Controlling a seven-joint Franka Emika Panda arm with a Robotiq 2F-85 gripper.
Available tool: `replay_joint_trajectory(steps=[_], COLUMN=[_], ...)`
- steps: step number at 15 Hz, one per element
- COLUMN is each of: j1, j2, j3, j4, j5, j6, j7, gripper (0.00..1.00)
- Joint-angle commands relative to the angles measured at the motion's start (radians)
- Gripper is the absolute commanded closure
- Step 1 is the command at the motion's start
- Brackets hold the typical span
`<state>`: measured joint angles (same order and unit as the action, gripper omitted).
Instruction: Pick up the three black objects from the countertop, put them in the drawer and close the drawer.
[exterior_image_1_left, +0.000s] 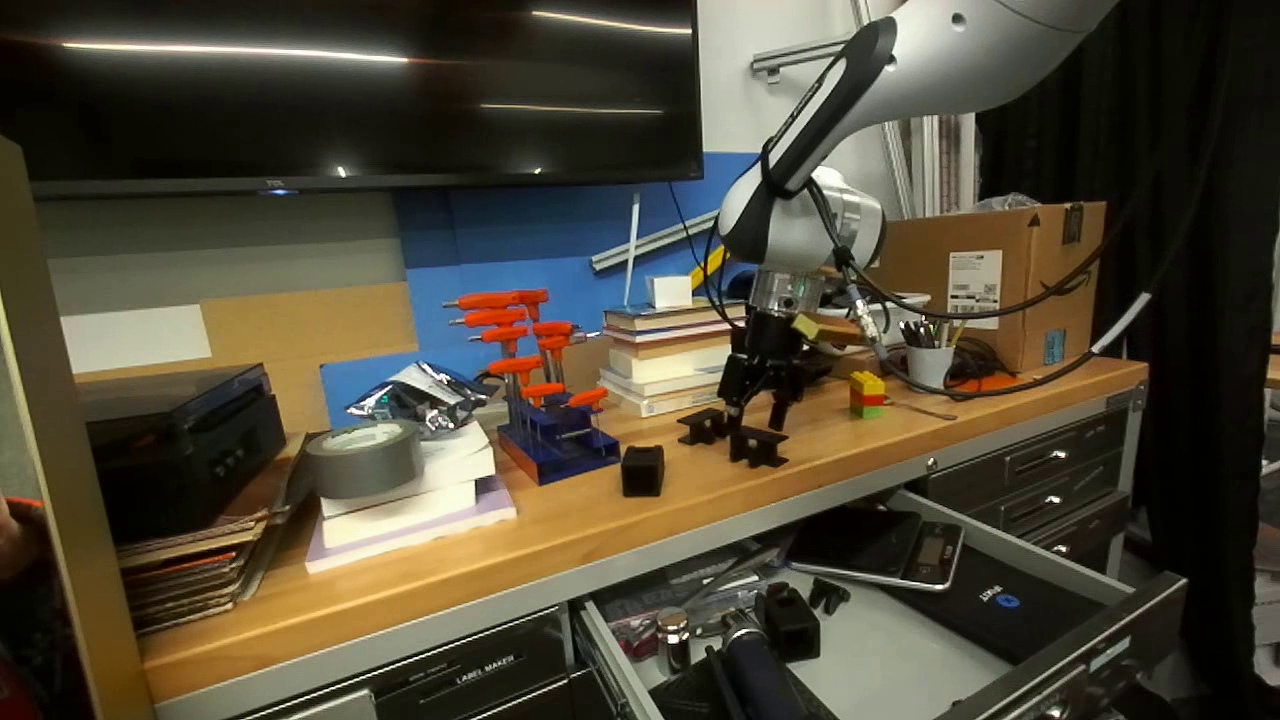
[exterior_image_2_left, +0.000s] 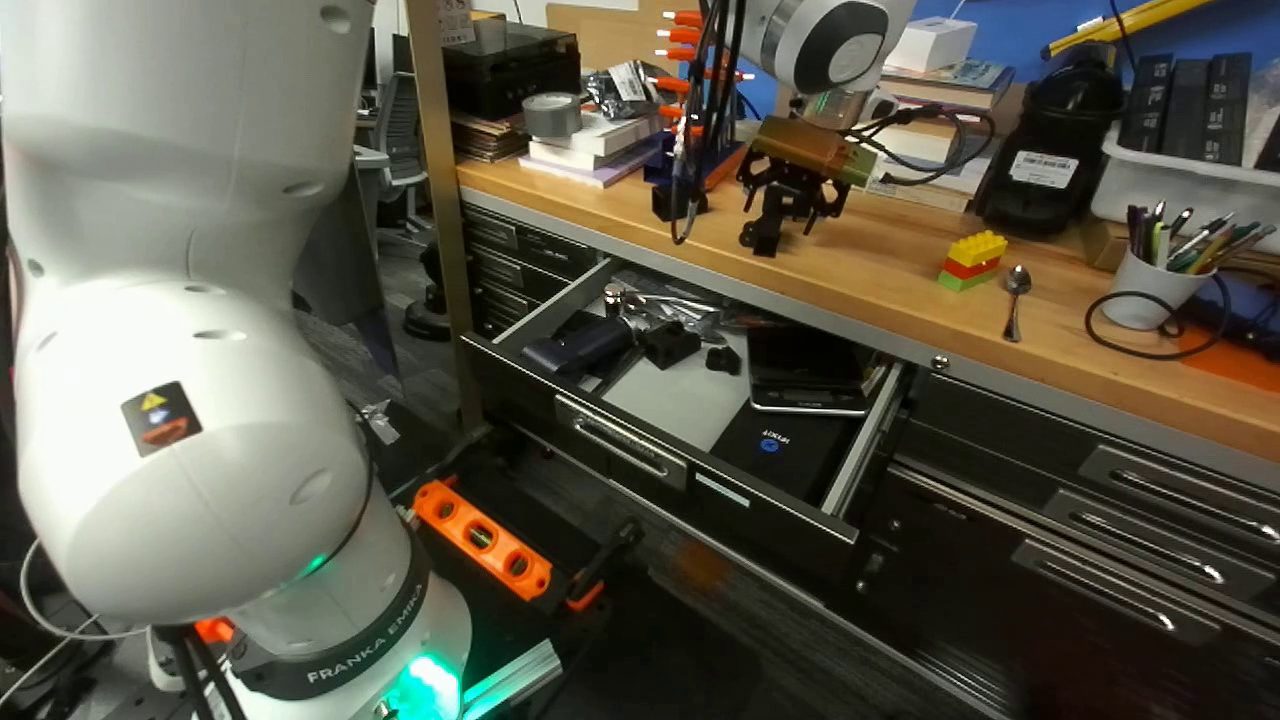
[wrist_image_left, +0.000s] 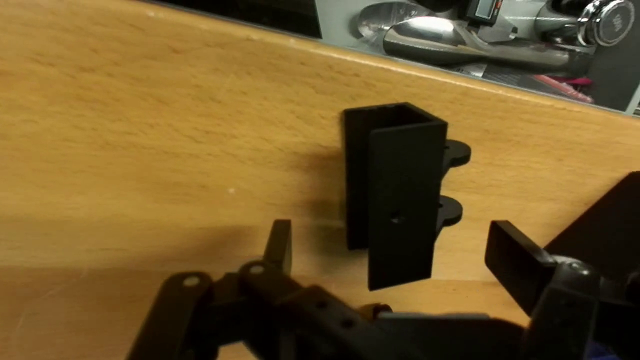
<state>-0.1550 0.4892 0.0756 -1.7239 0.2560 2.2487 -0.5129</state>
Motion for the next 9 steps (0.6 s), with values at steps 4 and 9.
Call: replay_joint_trajectory(steps=[4, 9], j1=[0.004, 0.002], j2=[0.021, 0.03], j3=[-0.003, -0.01], j4=[0.049, 0.032], j5=[-0.039, -0.039], j6=[-0.19, -0.127], j7=[0.022, 0.018], gripper=[0.0, 0.0])
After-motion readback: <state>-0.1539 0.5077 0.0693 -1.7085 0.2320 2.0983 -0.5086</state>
